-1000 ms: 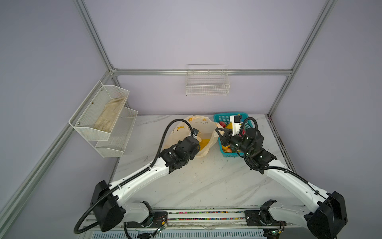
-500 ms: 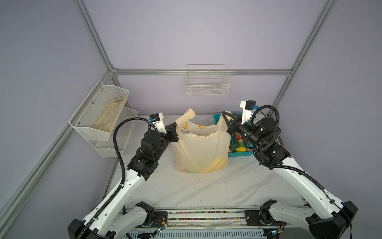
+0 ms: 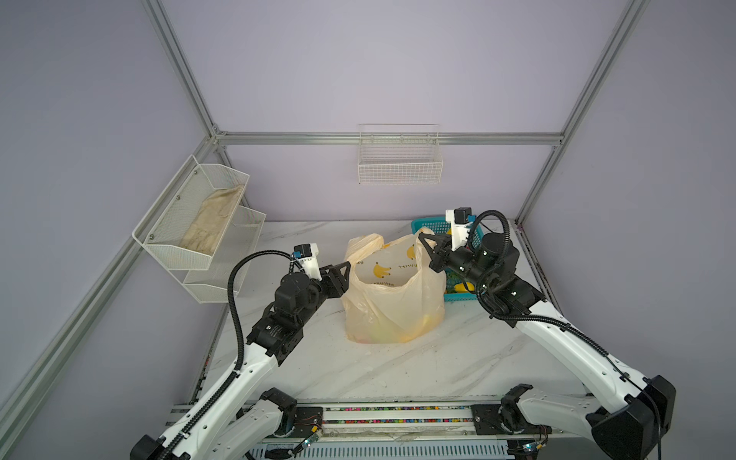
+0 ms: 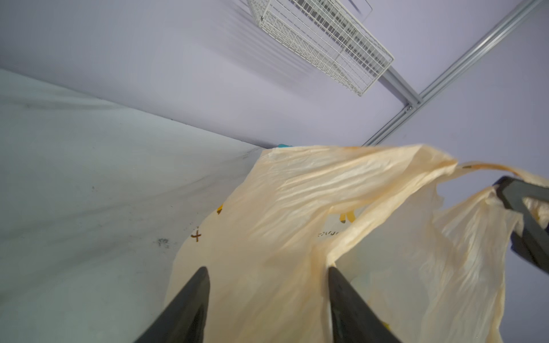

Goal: Place the fake fruits into the plastic bag and tie a complex knot
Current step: 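Lift the bag upward by its handles with both grippers, then hold both bag handles raised above the bag with both grippers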

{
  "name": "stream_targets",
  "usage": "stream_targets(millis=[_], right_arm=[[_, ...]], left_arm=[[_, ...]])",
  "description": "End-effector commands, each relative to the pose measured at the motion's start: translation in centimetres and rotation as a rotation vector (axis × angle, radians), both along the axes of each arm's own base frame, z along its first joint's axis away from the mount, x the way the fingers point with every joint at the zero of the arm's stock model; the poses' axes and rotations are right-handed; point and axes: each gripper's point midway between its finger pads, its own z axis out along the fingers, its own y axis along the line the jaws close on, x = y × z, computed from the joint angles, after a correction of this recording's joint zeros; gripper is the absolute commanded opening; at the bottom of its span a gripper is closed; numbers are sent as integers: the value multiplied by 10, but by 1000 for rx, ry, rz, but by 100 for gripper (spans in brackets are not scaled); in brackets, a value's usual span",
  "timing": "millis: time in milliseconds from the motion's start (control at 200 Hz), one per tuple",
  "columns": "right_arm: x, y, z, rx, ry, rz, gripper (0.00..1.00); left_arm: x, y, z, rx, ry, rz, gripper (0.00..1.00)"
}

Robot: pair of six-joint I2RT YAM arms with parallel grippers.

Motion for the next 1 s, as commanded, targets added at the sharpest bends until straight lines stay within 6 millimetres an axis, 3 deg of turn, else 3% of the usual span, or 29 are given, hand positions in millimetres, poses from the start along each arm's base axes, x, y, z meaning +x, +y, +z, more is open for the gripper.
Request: stream_targets(millis=[0, 185, 410, 530, 695, 720, 995], right_arm=[[-5, 1, 17, -17, -59, 25, 0], [-9, 1, 19, -35, -84, 40, 0], [-15, -2, 15, -48, -91, 46, 0], [-20, -6, 17, -44, -101, 41, 0], [-27, -5, 21, -34, -114, 68, 0], [-28, -5, 22, -33, -116, 69, 0], [-30, -5, 19, -35, -120, 82, 0]], left_arm=[[-13, 0, 44, 138, -126, -67, 76], [-18, -21, 73, 386, -181, -258, 84], [-7, -58, 111, 536, -291, -473, 87], [10, -77, 117, 570, -312, -557, 90], [33, -99, 114, 607, -308, -648, 93], [43, -105, 102, 612, -278, -671, 94], [77, -130, 78, 660, -225, -789, 99]])
